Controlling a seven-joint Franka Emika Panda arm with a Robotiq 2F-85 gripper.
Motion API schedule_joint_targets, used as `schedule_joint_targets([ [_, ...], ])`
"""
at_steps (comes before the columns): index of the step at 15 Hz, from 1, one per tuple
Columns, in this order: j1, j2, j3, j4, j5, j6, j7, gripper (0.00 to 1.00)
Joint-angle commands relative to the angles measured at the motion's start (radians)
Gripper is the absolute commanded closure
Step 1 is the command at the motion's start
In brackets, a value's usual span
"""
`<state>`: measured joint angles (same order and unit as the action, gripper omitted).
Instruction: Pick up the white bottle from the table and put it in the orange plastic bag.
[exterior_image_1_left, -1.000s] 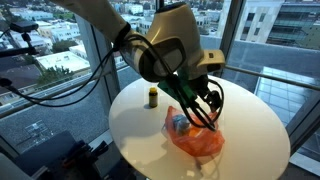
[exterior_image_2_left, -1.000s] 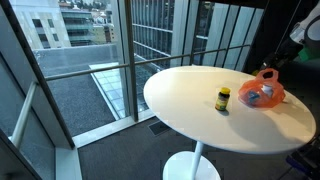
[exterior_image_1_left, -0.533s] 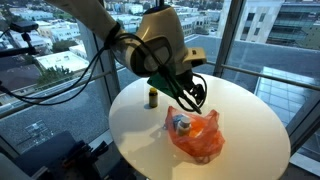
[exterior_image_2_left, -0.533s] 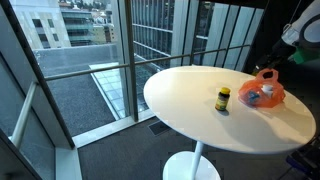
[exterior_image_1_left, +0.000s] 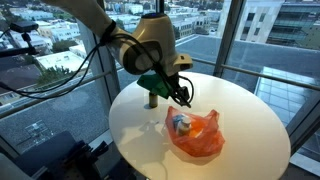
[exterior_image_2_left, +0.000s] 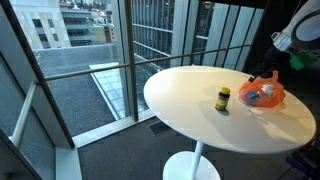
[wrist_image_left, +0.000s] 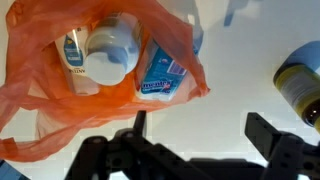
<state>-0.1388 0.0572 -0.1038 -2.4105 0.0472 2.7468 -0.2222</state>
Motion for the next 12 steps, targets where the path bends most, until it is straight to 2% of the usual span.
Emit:
schedule_joint_targets([
  [1,-0.004,0.000,-0.001,0.030,0.021,-0.128,-0.058,0.00],
  [7,0.000,0.012,-0.008,0.073,-0.020,-0.290,-0.027,0.00],
  [12,0.002,0.045,-0.012,0.095,-0.082,-0.260,-0.011,0.00],
])
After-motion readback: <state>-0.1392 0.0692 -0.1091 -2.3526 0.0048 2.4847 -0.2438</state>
